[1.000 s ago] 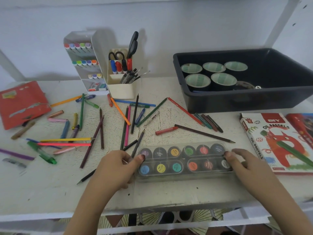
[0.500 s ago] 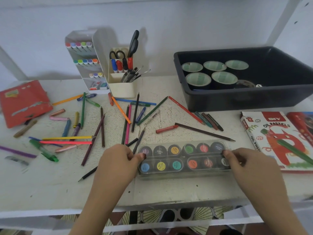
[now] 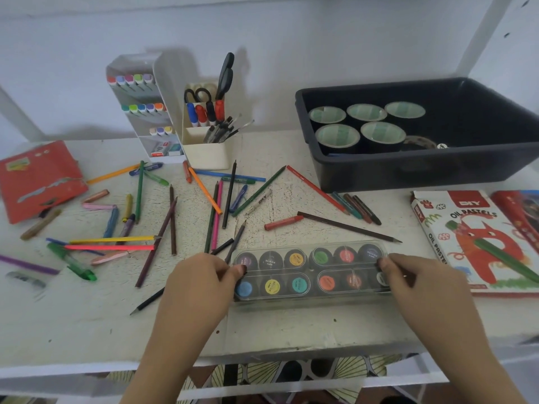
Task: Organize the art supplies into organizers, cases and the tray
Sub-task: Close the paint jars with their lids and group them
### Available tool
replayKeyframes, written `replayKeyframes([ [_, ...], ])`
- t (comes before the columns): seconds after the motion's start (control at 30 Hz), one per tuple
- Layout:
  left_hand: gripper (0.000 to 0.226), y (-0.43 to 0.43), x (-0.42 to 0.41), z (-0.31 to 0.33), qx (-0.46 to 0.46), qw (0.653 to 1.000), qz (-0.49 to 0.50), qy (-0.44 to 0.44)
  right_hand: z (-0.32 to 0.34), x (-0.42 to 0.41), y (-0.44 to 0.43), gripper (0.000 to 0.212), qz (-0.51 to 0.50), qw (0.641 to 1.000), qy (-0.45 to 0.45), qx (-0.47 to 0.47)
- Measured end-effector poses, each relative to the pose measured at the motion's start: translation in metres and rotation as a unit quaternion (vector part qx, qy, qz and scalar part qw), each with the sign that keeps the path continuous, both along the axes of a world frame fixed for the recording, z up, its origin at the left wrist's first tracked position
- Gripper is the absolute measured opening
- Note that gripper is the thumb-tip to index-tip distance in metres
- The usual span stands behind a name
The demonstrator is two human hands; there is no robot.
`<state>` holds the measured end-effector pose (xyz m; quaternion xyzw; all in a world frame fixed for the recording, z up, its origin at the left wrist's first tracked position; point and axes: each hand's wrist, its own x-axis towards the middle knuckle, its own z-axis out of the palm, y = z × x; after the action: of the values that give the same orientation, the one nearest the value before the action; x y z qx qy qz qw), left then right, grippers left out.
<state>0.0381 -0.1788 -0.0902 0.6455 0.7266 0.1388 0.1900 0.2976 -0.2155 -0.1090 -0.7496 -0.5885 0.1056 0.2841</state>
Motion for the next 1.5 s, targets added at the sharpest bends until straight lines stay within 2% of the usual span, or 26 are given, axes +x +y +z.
replayKeyframes([
  [0.17,0.039,0.0,0.003,0.0,-0.001,1.0,-0.005,0.012,0.0,0.003,0.0,0.03,0.006,1.0,-0.003,-0.021],
  [0.27,0.039,0.0,-0.001,-0.001,-0.002,1.0,-0.014,-0.016,0.001,0.004,0.004,0.031,0.032,0.998,0.008,-0.061],
  [0.33,0.032,-0.001,-0.006,0.0,-0.016,0.997,-0.027,-0.073,0.005,0.008,0.006,0.041,0.074,0.992,0.038,-0.095],
  [0.37,0.021,-0.001,-0.011,0.001,-0.023,0.994,-0.042,-0.099,0.009,0.011,0.007,0.048,0.114,0.986,0.051,-0.108],
  [0.4,0.02,-0.001,-0.015,0.002,-0.037,0.991,-0.06,-0.112,0.013,0.013,0.008,0.056,0.159,0.978,0.058,-0.122],
  [0.5,0.099,0.003,-0.028,-0.005,-0.092,0.979,-0.158,-0.092,0.021,0.022,0.016,0.097,0.251,0.951,0.006,-0.183],
  [0.53,0.111,0.006,-0.03,-0.007,-0.096,0.972,-0.195,-0.089,0.023,0.022,0.019,0.109,0.257,0.945,-0.021,-0.202],
  [0.6,0.114,0.008,-0.031,-0.012,-0.094,0.962,-0.236,-0.095,0.024,0.018,0.022,0.116,0.27,0.934,-0.067,-0.225],
  [0.8,0.096,0.018,-0.029,-0.014,-0.054,0.953,-0.282,-0.1,0.027,-0.002,0.034,0.107,0.3,0.921,-0.159,-0.189],
  [0.97,0.082,0.029,-0.03,-0.015,-0.026,0.944,-0.318,-0.079,0.026,-0.015,0.04,0.09,0.314,0.918,-0.165,-0.178],
  [1.07,0.076,0.037,-0.032,-0.011,-0.014,0.94,-0.326,-0.095,0.024,-0.015,0.037,0.083,0.307,0.924,-0.153,-0.166],
  [1.33,0.082,0.059,0.01,0.012,-0.002,0.923,-0.316,-0.22,0.055,0.022,0.015,0.07,0.225,0.947,-0.162,-0.16],
  [1.5,0.054,0.058,0.076,0.011,0.023,0.93,-0.269,-0.25,0.074,0.071,-0.002,0.069,0.145,0.952,-0.201,-0.18],
])
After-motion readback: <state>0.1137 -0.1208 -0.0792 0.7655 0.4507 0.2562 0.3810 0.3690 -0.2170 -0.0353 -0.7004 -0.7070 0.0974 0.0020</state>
